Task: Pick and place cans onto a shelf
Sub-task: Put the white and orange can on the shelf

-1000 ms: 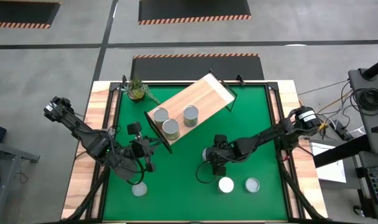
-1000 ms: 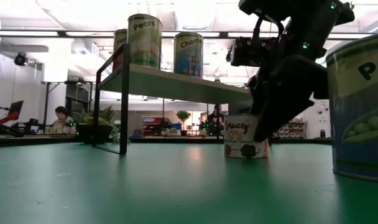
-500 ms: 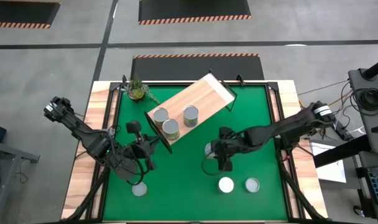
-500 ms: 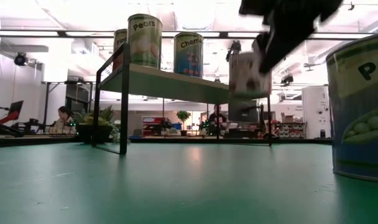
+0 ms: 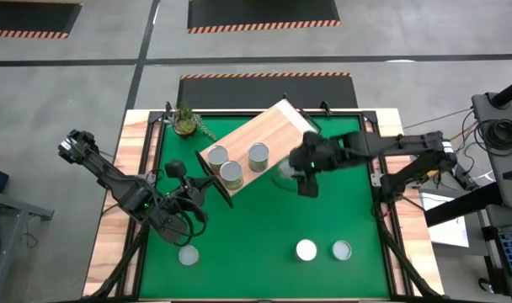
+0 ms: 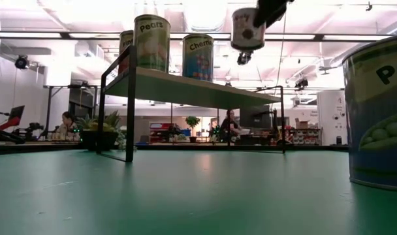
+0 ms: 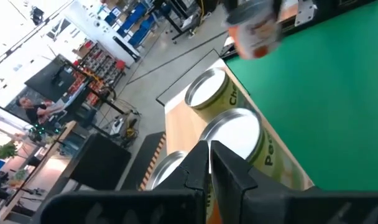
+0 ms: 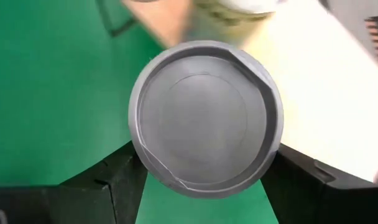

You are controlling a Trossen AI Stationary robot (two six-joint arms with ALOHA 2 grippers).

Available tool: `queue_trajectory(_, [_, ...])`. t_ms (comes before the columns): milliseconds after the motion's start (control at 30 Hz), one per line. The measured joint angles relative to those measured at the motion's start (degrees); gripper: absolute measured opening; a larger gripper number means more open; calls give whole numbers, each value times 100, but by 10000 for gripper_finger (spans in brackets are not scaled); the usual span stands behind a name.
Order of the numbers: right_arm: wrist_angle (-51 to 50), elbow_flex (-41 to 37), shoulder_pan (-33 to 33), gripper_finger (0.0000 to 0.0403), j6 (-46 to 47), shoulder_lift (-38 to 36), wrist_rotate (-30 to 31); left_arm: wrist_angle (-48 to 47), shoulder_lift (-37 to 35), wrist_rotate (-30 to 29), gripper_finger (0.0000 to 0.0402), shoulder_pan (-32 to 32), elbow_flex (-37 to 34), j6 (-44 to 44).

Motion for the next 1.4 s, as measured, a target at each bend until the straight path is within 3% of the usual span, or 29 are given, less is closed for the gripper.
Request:
queue_trajectory(300, [146,-72,-1642,255,-1559,49,-603,15,-213,-289,0,0,-20,-117])
queue_trajectory(500, [670,-137,-2325,256,-2266,359,-1572,13,-220,-310,0,0,-20,-129])
queue_trajectory(900, [850,-118,-2426,269,-2669,996,-1654,11,-220,-317,0,0,-20,-129])
queue_trajectory(1167, [843,-54,-2426,327,-2783,956,-1244,11,-220,-319,0,0,-20,-131])
queue_trajectory(1400, [225,420,-2362,331,-2393,716,-1194,13,-220,-319,0,0,-20,-131])
